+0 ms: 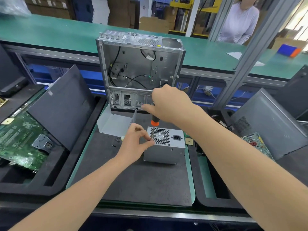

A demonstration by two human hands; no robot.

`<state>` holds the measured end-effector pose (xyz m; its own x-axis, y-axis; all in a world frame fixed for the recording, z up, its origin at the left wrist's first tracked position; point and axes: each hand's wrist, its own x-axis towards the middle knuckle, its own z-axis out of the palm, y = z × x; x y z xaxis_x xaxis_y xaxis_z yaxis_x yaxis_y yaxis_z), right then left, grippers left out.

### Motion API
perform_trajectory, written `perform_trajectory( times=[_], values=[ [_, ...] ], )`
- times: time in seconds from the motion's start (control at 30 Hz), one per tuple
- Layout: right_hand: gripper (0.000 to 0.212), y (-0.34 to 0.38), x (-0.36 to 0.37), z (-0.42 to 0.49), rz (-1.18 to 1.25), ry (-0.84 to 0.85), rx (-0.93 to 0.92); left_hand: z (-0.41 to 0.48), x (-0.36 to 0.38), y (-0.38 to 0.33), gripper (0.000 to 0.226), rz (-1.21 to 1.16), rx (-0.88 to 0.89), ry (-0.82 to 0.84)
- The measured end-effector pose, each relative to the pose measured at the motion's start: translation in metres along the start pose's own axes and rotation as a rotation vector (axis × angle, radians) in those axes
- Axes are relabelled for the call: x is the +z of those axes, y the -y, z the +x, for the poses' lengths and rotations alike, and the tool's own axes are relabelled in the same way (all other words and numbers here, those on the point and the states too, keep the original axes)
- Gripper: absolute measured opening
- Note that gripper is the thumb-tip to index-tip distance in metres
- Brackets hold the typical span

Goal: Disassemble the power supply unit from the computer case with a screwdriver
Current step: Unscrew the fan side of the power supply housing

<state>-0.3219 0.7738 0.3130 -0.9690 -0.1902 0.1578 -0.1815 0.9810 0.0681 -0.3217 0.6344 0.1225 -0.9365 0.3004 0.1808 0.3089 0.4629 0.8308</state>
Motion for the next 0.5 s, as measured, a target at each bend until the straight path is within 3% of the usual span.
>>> perform_trajectory(
  times=[0.13, 0.3, 0.5],
  values=[
    [0.042, -0.008, -0.001, 0.006, 0.111, 0.105, -0.099, 0.006, -0.011, -0.002, 0.021, 0.064, 0.036, 0.085],
    [0.023, -0.027, -0.013, 0.005, 0.226, 0.191, -0.372, 0.003, -0.007, 0.000, 0.011, 0.067, 0.036, 0.065],
    [0.021, -0.036, -0.023, 0.018, 0.157, 0.301, -0.575, 0.002, -0.007, 0.000, 0.005, 0.002, 0.011, 0.067]
  ],
)
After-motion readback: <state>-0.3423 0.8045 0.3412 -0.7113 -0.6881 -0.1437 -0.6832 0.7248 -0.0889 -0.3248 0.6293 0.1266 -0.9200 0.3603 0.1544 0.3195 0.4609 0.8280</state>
